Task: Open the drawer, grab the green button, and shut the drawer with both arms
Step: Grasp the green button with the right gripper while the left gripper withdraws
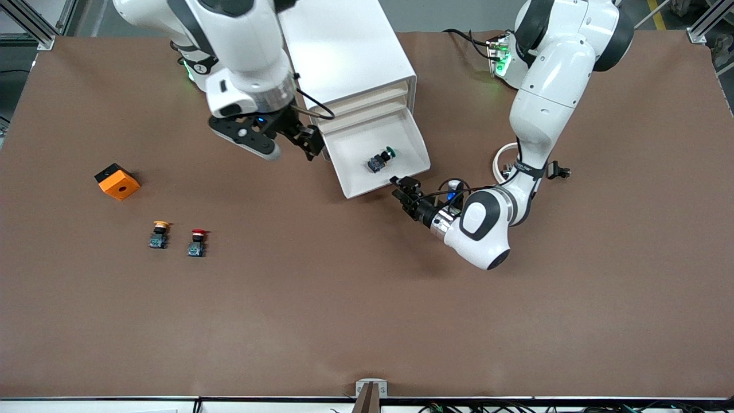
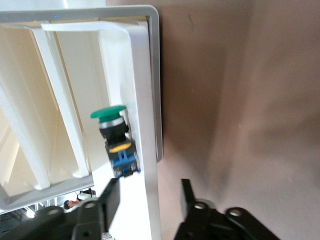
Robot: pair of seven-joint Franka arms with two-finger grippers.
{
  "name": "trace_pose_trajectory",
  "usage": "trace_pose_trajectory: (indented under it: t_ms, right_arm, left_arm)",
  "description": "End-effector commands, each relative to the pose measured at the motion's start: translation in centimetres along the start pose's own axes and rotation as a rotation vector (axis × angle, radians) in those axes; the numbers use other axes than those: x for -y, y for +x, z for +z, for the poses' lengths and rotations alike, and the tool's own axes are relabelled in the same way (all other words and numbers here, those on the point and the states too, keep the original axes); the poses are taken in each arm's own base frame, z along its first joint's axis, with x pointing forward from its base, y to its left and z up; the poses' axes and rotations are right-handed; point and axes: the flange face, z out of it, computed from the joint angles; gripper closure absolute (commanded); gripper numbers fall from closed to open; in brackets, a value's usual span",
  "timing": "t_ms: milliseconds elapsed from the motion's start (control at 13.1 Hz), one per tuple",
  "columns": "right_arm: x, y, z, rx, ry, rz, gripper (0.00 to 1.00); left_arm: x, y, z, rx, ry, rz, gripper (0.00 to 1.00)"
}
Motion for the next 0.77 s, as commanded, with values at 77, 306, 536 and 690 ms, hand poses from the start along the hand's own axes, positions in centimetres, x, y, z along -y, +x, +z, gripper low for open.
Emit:
trace_pose_trajectory:
  t_ms: [77, 306, 536, 690]
  right_arm:
    - [4.0, -3.4, 5.6, 0.084, -0.039, 0.002, 0.0]
    - [6.5, -5.3, 9.5, 0.14, -0.008, 0.111, 0.0]
    - [8.0, -6.8, 13.8, 0.149, -0.041, 0.114, 0.0]
    - [9.1, -7.7, 16.2, 0.144, -0.037, 0.171, 0.0]
  left_arm:
    - [2.0, -1.2, -6.7, 0.027, -0.094, 0.071, 0.0]
    - [4.1, -0.9, -14.1, -0.013, -0.265, 0.124, 0.0]
    - [6.3, 2.3, -23.8, 0.077, -0.364, 0.224, 0.0]
    - [7.6, 5.1, -28.9, 0.075, -0.445, 0.322, 0.0]
